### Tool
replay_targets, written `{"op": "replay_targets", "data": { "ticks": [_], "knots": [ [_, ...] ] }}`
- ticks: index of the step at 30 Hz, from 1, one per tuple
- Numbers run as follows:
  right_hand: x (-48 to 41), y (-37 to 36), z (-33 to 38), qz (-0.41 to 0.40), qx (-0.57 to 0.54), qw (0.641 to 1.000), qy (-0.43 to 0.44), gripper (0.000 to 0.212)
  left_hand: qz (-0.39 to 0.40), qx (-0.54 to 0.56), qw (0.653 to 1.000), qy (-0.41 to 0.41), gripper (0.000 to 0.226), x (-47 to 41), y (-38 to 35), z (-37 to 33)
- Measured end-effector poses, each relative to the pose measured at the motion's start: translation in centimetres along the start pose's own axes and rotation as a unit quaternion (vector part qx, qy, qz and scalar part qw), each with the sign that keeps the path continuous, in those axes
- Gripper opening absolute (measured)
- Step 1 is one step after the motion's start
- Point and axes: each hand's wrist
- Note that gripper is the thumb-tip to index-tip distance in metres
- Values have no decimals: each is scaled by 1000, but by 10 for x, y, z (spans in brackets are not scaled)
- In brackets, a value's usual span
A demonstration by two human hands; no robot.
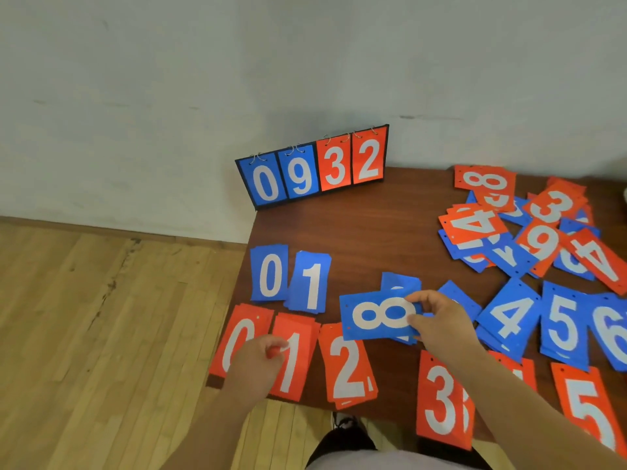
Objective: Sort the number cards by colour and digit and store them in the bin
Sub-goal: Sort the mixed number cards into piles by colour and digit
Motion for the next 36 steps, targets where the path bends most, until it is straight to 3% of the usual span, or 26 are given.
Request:
{"op": "replay_targets", "data": {
  "ticks": [5, 9, 11, 13, 16, 20, 24, 36],
  "knots": [
    [2, -14, -13, 7, 31, 999, -5, 25, -38, -249, 967, -37, 12, -4, -34, 13],
    [7, -13, -11, 12, 41, 999, -5, 23, -62, -293, 954, -30, 28, 4, -38, 4],
    [10, -14, -10, 23, 33, 999, -1, 23, -60, -210, 975, -34, 28, 8, -38, -11],
    [13, -13, -9, 31, 8, 999, -2, 23, -49, -33, 997, -44, 26, 16, -40, -37],
    [15, -9, -10, 31, -74, 997, -19, 26, 14, 186, 981, -55, 26, 28, -54, -86],
    [24, 9, -19, 25, -181, 982, -48, 24, -3, 299, 954, -24, 31, 25, -79, -134],
    [34, 57, -46, -5, -196, 980, -38, 17, -36, 317, 946, -61, 30, 15, -113, -182],
    [36, 274, -187, -98, -250, 962, -39, 13, 53, 162, 955, -242, 32, 37, -306, -363]
  ]
}}
Point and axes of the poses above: each hand's wrist, its own x-axis away from the middle knuckle, its own y-axis out of the back of the hand, z = x × y, and after that the axes turned 10 degrees about -y, right-handed
